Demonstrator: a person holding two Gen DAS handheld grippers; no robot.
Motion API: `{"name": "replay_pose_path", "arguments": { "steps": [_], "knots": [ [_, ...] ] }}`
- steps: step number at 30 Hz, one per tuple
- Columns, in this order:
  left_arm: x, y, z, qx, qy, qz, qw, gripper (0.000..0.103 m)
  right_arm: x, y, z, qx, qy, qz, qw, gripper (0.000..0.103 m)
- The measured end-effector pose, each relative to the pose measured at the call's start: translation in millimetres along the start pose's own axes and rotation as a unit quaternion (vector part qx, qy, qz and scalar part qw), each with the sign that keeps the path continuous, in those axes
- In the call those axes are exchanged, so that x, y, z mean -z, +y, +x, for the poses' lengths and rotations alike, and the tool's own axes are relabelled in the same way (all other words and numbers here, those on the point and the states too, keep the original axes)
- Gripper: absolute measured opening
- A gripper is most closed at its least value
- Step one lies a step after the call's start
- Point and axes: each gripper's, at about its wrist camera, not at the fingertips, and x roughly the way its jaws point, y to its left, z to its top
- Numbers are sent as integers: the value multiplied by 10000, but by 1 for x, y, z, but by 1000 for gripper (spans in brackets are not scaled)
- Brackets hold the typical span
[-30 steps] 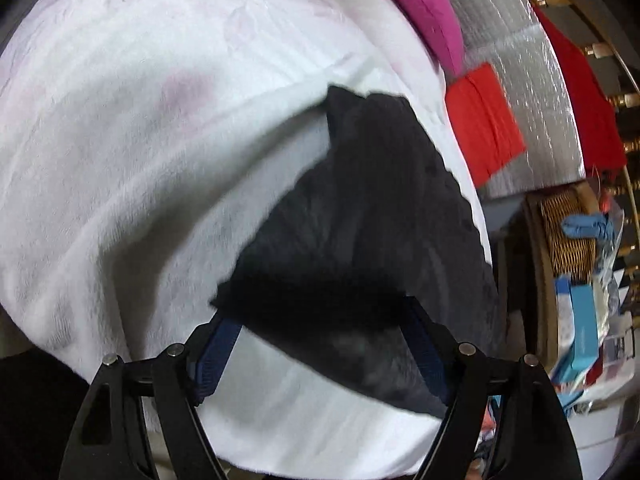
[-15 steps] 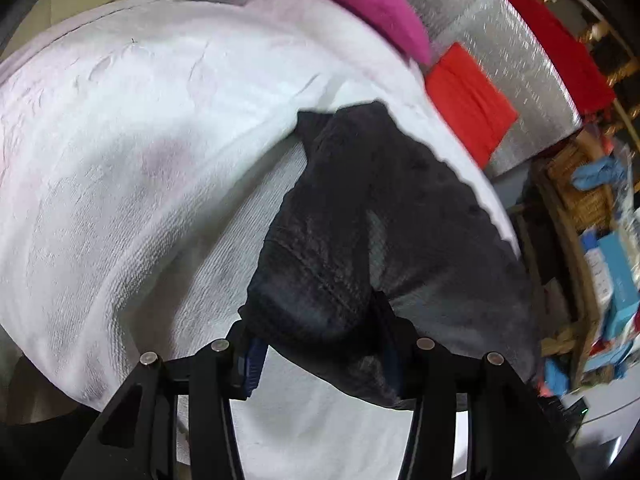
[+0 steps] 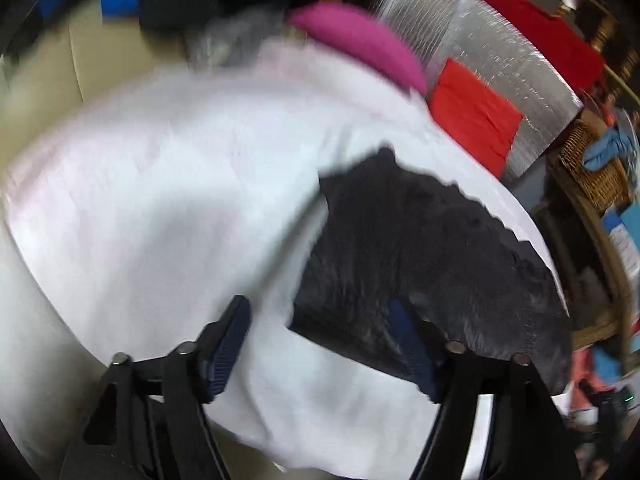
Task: Fold large clothes
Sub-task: 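Lay the folded jacket on the bed and press it flat with both tools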
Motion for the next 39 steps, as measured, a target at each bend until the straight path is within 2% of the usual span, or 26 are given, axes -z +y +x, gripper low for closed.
{"name": "replay_pose_path", "arguments": {
  "steps": [3, 7, 11, 15, 19, 23, 27, 29, 34, 39],
  "knots": [
    [-4, -16, -15, -189, -324, 340, 9987, 83, 14, 7, 11, -357, 401, 78, 9985, 78],
    [5, -40, -13, -79, -268, 618, 9977, 84, 25, 15, 30, -755, 650, 304, 9946, 84],
    [21, -63, 1, -173, -47, 1015, 9947, 84, 30, 20, 60, -708, 817, 504, 9929, 84],
    [28, -71, 5, -274, -34, 1228, 9920, 84, 31, 22, 85, -620, 951, 718, 9909, 84],
    [27, -73, 12, -351, -50, 1255, 9915, 84, 31, 30, 98, -267, 825, 675, 9939, 84],
    [28, -73, 17, -439, -44, 1294, 9906, 84, 32, 47, 108, 130, 671, 353, 9970, 83],
    [29, -73, 22, -497, -22, 1317, 9900, 84, 32, 55, 105, 359, 407, 110, 9985, 72],
    [30, -74, 23, -521, -26, 1335, 9897, 84, 31, 57, 101, 477, 299, -35, 9984, 61],
    [32, -73, 32, -618, 75, 1368, 9886, 84, 32, 48, 107, 1079, 123, -402, 9933, 57],
    [33, -68, 40, -748, 175, 1366, 9876, 84, 32, 52, 93, 1038, 278, -373, 9935, 59]
  ]
}}
